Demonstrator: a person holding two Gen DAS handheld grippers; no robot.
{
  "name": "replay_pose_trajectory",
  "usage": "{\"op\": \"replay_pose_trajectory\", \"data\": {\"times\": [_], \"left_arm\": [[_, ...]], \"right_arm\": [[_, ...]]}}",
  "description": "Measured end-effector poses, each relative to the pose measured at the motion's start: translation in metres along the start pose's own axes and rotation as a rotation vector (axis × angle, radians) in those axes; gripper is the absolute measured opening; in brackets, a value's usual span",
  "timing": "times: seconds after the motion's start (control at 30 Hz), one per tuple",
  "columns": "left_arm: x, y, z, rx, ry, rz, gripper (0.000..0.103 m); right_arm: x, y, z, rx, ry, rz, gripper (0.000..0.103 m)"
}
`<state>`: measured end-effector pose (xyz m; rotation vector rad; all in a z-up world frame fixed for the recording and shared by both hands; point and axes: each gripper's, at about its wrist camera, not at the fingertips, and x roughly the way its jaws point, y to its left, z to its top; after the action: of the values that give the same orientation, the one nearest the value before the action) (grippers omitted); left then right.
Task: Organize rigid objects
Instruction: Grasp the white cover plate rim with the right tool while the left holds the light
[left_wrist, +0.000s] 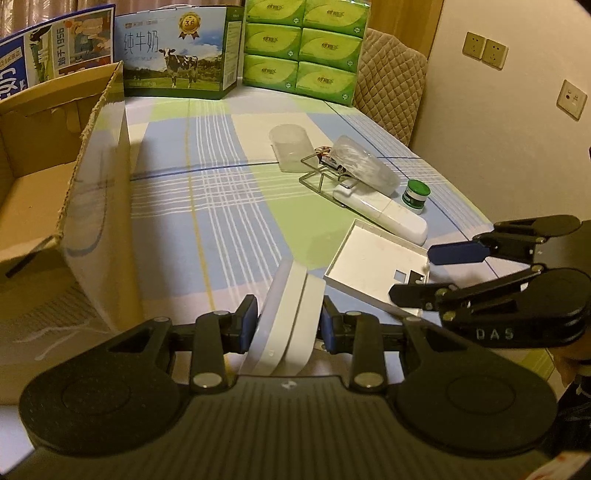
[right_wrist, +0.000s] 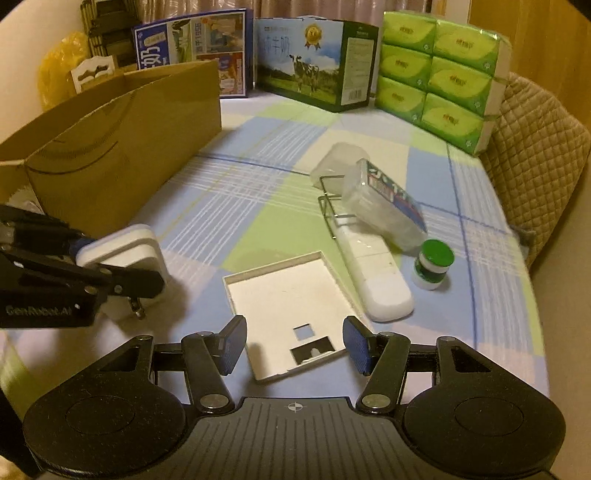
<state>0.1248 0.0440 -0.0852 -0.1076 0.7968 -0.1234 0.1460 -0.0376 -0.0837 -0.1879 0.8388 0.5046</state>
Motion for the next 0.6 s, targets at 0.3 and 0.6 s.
{"op": "replay_pose_trajectory", "data": {"times": [0.3,0.6], "left_arm": [[0.000,0.005,0.000,-0.023,0.000,-0.002,0.030],[-0.001,0.007,-0.001,-0.039,-0.002,-0.007,0.030]], "right_arm": [[0.004,0.008,-0.005,0.005,0.085,0.148,0.055],[-0.006,0.017,-0.011,0.003,0.110,0.238,0.055]]}}
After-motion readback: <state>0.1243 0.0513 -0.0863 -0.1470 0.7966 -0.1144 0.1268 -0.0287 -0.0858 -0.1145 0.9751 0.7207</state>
